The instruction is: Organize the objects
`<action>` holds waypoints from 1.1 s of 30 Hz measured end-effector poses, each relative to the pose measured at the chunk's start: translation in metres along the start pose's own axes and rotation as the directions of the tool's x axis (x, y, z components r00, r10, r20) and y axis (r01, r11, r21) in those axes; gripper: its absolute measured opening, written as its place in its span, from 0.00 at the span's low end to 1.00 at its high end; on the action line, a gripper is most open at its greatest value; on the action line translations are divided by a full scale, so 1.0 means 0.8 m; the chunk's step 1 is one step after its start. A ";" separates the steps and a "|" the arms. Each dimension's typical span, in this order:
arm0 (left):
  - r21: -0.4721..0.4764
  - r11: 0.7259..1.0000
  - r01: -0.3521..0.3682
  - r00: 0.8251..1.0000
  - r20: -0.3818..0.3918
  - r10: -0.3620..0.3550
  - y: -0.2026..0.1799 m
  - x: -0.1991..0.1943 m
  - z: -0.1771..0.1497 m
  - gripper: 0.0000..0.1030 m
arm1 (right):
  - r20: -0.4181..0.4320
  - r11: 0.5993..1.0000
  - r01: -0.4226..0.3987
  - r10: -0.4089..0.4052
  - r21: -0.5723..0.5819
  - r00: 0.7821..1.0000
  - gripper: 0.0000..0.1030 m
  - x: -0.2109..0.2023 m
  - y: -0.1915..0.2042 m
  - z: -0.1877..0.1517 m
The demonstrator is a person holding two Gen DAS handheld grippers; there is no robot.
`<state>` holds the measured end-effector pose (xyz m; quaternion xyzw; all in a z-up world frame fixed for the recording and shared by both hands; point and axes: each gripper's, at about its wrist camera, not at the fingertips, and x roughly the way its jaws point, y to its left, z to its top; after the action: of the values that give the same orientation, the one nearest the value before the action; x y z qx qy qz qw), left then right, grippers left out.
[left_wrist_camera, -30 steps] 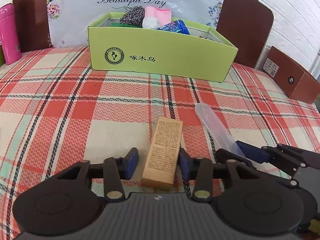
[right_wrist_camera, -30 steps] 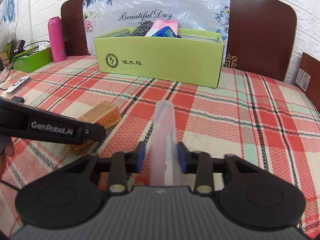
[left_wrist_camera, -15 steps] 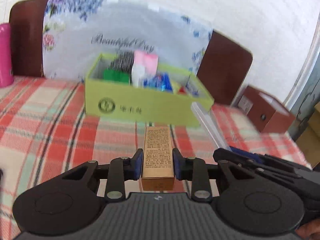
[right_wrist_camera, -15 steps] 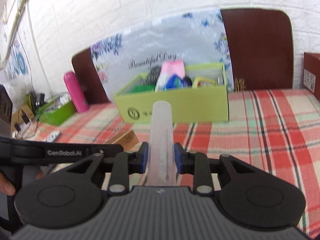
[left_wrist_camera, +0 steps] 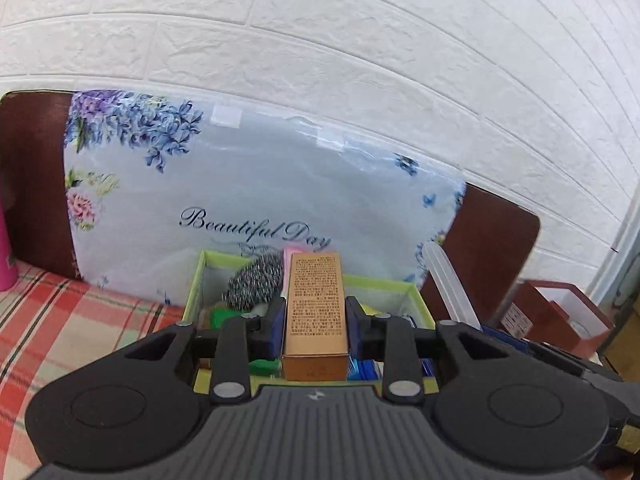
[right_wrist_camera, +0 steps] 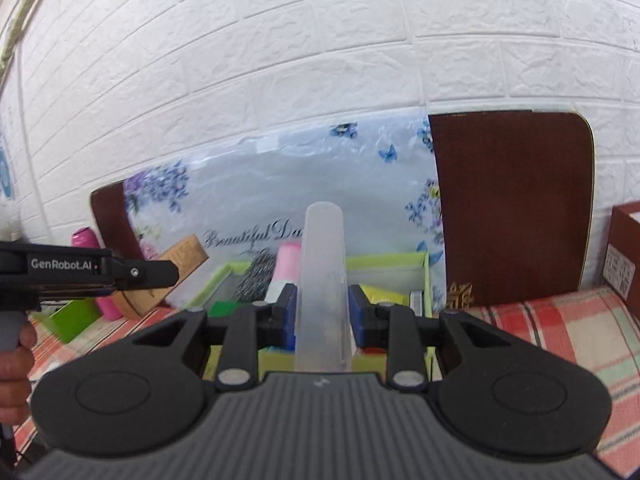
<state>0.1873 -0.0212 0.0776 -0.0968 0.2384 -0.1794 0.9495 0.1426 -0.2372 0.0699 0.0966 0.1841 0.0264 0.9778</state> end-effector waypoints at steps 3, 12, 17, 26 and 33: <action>-0.027 0.999 -0.019 1.000 -0.005 0.019 0.011 0.033 0.008 0.31 | 0.008 1.000 0.021 -0.021 0.003 1.000 0.26 0.037 -0.005 0.007; -0.010 0.990 -0.144 0.990 -0.005 0.144 0.043 0.073 -0.031 0.77 | -0.002 0.981 0.099 -0.101 -0.167 0.995 0.71 0.100 -0.004 -0.047; -0.032 0.989 -0.146 0.989 -0.019 0.145 0.041 0.059 -0.031 0.78 | -0.007 0.989 0.115 -0.116 -0.092 0.993 0.97 0.086 -0.009 -0.054; -0.003 0.986 -0.169 0.984 -0.065 0.168 0.005 -0.009 -0.042 0.83 | -0.023 0.991 0.114 -0.116 -0.073 0.993 1.00 0.013 0.001 -0.040; 0.052 0.971 -0.235 0.967 -0.091 0.239 -0.025 -0.060 -0.095 0.87 | -0.051 0.984 0.147 -0.152 -0.099 0.987 1.00 -0.058 0.013 -0.066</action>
<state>0.1047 -0.0286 0.0375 -0.0394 0.2903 -0.0739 0.9533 0.0799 -0.2212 0.0399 0.0351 0.2181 -0.0355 0.9747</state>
